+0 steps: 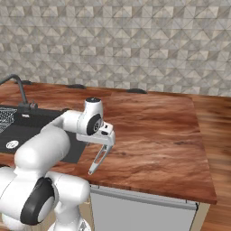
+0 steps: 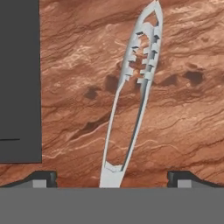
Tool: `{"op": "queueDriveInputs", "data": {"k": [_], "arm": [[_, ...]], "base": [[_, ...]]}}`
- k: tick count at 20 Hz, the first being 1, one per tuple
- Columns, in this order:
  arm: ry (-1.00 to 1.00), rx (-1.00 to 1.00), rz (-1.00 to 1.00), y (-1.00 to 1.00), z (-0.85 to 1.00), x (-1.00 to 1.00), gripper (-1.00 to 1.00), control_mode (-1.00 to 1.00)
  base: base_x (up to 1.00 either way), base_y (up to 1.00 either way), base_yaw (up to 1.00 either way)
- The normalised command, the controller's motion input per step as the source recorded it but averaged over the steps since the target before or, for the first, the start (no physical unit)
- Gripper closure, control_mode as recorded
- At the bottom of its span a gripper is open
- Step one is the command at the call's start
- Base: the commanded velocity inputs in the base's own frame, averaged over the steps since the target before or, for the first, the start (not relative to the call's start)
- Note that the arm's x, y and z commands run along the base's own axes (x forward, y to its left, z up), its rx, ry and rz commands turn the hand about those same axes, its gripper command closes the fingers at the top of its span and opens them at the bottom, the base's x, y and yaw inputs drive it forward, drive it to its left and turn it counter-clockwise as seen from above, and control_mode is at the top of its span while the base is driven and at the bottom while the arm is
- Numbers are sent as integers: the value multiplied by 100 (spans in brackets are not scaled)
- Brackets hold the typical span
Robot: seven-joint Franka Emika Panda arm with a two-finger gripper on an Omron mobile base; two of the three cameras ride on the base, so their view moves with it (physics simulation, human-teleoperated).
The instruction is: Pick up the tongs from the counter and place them near the plate next to the oven.
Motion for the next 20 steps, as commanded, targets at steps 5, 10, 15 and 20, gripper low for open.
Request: {"op": "queueDriveInputs", "data": {"k": [5,10,15,20], "arm": [[4,0,-3,-3,-34,8,-100,-100],[5,0,-2,-1,-33,9,-100,-100],[4,0,-2,-6,-32,9,-100,-100],[3,0,-2,-12,-32,5,-100,-100]], "base": [[0,0,0],[0,0,0],[0,0,0],[0,0,0]]}}
